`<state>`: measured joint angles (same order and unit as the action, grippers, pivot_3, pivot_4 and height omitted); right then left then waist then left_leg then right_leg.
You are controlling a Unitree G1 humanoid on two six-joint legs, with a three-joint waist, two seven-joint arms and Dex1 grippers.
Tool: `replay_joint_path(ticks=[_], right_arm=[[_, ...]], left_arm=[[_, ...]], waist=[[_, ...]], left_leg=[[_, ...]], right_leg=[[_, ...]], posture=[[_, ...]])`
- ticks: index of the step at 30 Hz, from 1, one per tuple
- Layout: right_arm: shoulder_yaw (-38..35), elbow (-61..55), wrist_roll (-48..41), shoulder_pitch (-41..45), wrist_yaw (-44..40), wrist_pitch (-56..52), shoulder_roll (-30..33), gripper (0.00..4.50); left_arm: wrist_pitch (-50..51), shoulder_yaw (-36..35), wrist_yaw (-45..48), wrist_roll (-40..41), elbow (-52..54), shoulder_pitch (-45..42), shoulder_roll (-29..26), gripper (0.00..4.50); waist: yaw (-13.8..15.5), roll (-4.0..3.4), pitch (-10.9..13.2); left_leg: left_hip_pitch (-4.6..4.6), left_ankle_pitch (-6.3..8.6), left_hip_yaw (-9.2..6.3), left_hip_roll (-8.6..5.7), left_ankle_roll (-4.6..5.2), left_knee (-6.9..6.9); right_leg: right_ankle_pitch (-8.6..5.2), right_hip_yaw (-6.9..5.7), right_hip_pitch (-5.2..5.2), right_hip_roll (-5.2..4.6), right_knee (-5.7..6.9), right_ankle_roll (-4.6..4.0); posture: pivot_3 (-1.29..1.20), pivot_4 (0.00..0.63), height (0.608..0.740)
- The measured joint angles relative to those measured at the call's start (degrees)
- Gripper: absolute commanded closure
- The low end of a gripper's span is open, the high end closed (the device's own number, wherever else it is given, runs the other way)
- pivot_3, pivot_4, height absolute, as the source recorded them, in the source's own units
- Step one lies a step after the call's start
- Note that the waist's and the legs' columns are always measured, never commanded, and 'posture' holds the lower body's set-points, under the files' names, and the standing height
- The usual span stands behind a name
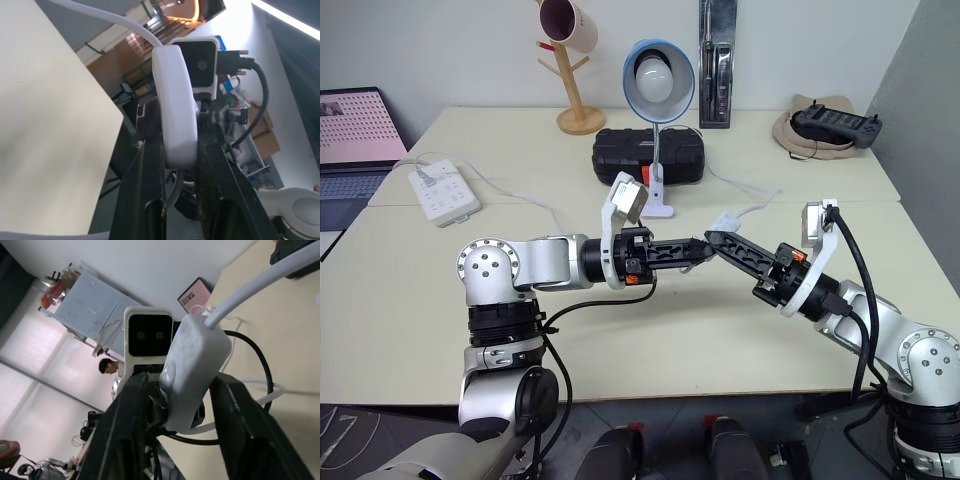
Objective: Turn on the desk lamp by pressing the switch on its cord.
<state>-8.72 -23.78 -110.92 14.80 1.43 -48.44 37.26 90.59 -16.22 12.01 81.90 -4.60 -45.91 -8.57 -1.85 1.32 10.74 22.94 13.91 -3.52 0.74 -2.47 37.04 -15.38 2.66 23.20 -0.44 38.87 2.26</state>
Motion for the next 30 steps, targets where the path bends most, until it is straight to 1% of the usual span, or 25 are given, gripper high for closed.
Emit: replay_joint_path(ticks=[4,14,23,25,26,30], right_arm=[[0.0,0.3,1.4,0.2,-0.4,-0.3,1.0,1.07],[-1.7,2.1,-0.6,-1.2,-4.2,-1.6,2.1,1.07],[-1.6,2.2,-0.6,-2.4,-5.1,-2.1,2.1,1.07],[-1.6,2.3,-0.6,-2.4,-5.3,-2.1,2.1,1.43],[-1.6,2.3,-0.6,-2.4,-5.4,-2.1,2.1,1.54],[-1.4,2.5,-0.6,-2.3,-6.0,-2.3,2.1,2.48]], left_arm=[[-0.2,0.8,0.1,0.5,0.0,0.7,-0.6,4.10],[-1.2,2.5,1.7,2.1,-0.2,0.7,-3.0,4.10],[-2.7,4.8,-0.1,5.9,-0.2,0.7,-3.2,4.10],[-3.6,5.2,-0.3,6.3,-0.2,0.7,-3.4,4.10],[-3.7,5.4,-0.3,6.5,-0.2,0.7,-3.6,4.10],[-4.5,6.6,-0.4,7.2,-0.2,1.2,-4.1,4.10]], waist=[[0.1,0.01,0.0],[0.1,0.01,0.0],[0.1,0.02,0.0],[0.1,0.02,0.0],[0.1,0.02,0.0],[0.1,0.02,0.0]], left_leg=[[0.03,0.00,0.01,-0.01,0.00,0.00],[0.03,0.00,0.01,0.00,0.00,-0.02],[0.03,0.00,0.02,0.00,0.00,-0.02],[0.03,0.00,0.02,0.00,0.00,-0.02],[0.03,0.00,0.02,0.00,0.00,-0.02],[0.04,0.00,0.02,0.00,0.00,-0.03]], right_leg=[[0.00,0.00,0.00,-0.01,-0.05,0.00],[0.00,0.00,0.00,-0.01,-0.07,0.01],[0.00,0.02,0.00,-0.01,-0.10,0.01],[0.00,0.02,0.00,-0.01,-0.10,0.01],[0.00,0.02,0.00,-0.01,-0.11,0.01],[-0.01,0.02,0.00,-0.01,-0.14,0.01]], posture=[[0.00,0.150,0.740],[0.00,0.150,0.740],[0.00,0.150,0.740],[0.00,0.150,0.740],[0.00,0.150,0.740],[0.00,0.150,0.740]])
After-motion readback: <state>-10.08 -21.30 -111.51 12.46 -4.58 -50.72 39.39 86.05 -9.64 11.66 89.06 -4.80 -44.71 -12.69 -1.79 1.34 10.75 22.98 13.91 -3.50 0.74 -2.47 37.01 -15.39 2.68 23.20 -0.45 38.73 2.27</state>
